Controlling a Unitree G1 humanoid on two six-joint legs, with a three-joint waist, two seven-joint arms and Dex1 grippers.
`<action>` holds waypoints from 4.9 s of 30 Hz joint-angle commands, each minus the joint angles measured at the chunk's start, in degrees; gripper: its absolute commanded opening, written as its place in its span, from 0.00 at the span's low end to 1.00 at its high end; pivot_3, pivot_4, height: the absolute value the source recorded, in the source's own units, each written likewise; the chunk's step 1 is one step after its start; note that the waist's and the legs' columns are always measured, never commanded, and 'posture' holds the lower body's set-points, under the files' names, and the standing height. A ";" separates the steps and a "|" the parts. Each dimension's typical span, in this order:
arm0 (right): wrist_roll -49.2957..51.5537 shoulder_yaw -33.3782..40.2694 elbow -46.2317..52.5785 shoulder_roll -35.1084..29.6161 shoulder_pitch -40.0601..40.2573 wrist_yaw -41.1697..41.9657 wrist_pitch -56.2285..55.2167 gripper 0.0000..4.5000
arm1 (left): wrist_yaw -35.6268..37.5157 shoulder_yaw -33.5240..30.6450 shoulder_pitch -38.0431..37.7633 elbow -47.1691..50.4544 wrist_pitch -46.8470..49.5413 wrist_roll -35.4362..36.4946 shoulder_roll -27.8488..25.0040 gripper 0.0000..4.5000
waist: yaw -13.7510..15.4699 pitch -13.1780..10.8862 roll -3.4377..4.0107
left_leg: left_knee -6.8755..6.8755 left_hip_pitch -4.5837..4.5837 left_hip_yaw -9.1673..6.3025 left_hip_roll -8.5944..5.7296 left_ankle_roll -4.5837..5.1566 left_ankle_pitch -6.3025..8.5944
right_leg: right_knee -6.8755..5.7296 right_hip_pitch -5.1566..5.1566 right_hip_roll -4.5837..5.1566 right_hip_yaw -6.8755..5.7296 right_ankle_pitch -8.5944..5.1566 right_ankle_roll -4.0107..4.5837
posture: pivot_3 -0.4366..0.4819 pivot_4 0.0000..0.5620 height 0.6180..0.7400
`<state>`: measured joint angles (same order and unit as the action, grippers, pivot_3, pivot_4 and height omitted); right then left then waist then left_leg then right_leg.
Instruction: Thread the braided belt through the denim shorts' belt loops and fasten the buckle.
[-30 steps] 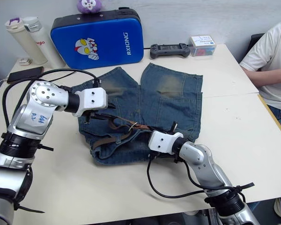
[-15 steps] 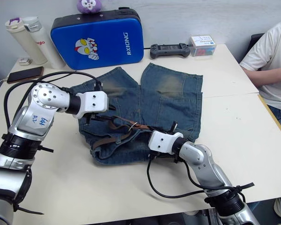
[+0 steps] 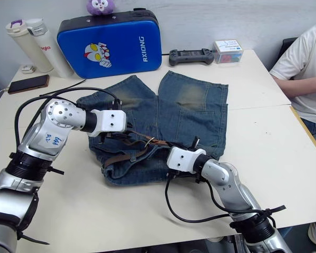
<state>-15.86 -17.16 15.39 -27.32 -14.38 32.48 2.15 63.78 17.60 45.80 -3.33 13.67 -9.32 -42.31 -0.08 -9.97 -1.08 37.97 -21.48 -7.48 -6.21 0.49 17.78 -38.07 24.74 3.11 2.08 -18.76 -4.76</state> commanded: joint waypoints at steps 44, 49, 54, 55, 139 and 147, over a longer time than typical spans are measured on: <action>0.29 1.76 2.10 0.17 -1.28 0.65 -0.51 0.00 | 3.62 -0.72 3.15 15.49 21.33 7.23 8.14 0.67 | -0.10 0.00 0.00 | 0.02 0.01 0.01 0.01 0.00 0.00 | -0.02 0.00 -0.01 0.02 0.00 0.00 | 0.48 0.27 1.00; 2.03 2.22 3.48 -0.85 -0.82 3.41 0.54 0.00 | 5.68 -4.92 4.46 14.97 25.59 12.44 4.42 0.99 | -0.02 0.00 0.00 | 0.02 0.01 0.00 0.00 0.00 0.00 | 0.00 -0.03 -0.01 0.01 0.00 0.00 | 0.48 0.27 1.00; 5.49 2.49 6.35 -2.87 -0.34 8.72 5.51 0.00 | 5.97 -10.72 5.09 14.16 31.32 19.53 2.64 0.99 | -0.02 0.00 0.00 | 0.01 0.01 0.00 0.01 0.00 0.00 | 0.01 -0.02 -0.01 0.00 0.00 0.00 | 0.48 0.27 1.00; 6.26 2.71 7.12 -3.26 -0.21 9.55 6.70 0.00 | 5.81 -10.99 5.19 13.91 31.58 20.03 2.18 0.99 | -0.02 0.00 0.00 | 0.02 0.01 -0.01 0.01 0.00 0.00 | 0.02 -0.03 -0.01 0.00 0.00 0.00 | 0.48 0.27 1.00; 22.49 1.58 4.05 -20.99 -17.24 23.58 20.44 0.01 | 0.67 -1.13 -21.30 14.31 11.58 13.00 -5.65 0.00 | 1.56 0.05 0.13 | -0.10 0.25 0.20 0.05 0.19 0.15 | 0.20 -0.24 0.04 0.15 0.02 -0.03 | 0.48 0.27 1.00; 17.74 10.86 -4.38 -32.42 -8.99 26.48 -8.64 0.01 | 2.09 -0.48 -22.63 14.52 11.54 12.72 -7.13 0.00 | 1.52 0.04 0.14 | -0.10 0.24 0.21 0.05 0.22 0.16 | 0.27 -0.28 0.04 0.12 0.03 -0.05 | 0.48 0.27 1.00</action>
<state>2.52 -10.21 11.93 -57.97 -24.09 58.62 -2.54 65.28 15.77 24.55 11.37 24.89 5.13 -48.23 1.45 -9.93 -0.94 37.88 -21.24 -7.26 -6.17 0.71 17.95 -37.81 24.46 3.15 2.22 -18.73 -4.81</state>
